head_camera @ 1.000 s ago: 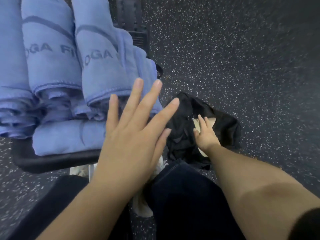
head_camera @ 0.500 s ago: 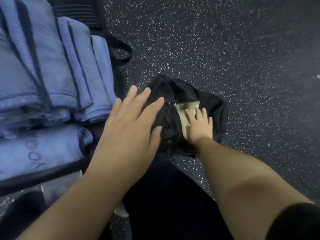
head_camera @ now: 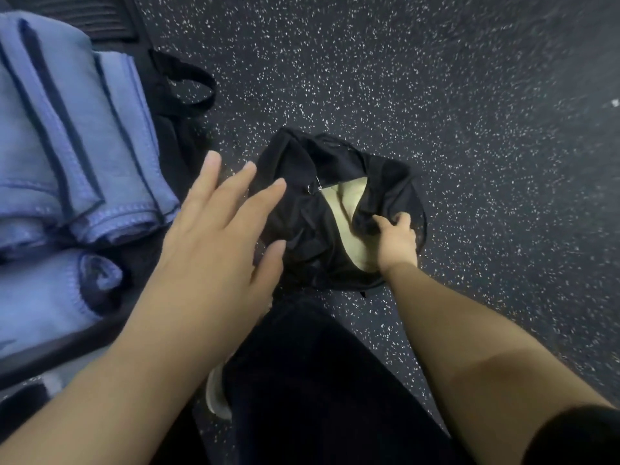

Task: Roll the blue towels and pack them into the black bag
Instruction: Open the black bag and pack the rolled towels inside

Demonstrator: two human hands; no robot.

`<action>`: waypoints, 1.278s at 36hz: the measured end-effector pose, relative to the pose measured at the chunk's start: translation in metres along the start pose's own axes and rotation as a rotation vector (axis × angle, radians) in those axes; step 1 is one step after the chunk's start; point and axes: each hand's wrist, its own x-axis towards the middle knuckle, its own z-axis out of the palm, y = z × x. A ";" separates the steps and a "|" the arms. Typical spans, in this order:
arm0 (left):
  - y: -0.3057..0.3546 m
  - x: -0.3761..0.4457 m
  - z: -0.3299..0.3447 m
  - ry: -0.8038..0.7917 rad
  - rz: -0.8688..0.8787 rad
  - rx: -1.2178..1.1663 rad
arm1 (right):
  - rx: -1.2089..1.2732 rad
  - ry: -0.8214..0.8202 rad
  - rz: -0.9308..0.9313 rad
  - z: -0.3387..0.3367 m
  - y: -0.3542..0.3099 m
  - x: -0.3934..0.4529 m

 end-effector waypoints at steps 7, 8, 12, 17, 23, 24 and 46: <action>0.004 0.001 -0.010 0.002 0.012 0.004 | 0.069 0.171 -0.134 -0.007 -0.009 -0.010; 0.005 0.002 -0.011 0.015 0.019 0.016 | 0.126 0.169 -0.116 -0.010 -0.009 -0.012; 0.008 0.002 -0.017 0.069 0.018 0.083 | 0.216 0.230 -0.069 -0.031 -0.012 -0.022; 0.018 -0.004 -0.031 0.124 0.039 0.133 | 0.252 0.334 -0.203 -0.072 -0.031 -0.051; 0.045 -0.030 -0.061 0.218 0.046 0.158 | 0.418 0.482 -0.353 -0.139 -0.069 -0.097; 0.052 -0.036 -0.067 0.227 0.037 0.160 | 0.424 0.499 -0.385 -0.151 -0.076 -0.106; 0.214 -0.191 -0.199 0.385 0.142 0.107 | 0.478 0.912 -0.745 -0.428 -0.124 -0.353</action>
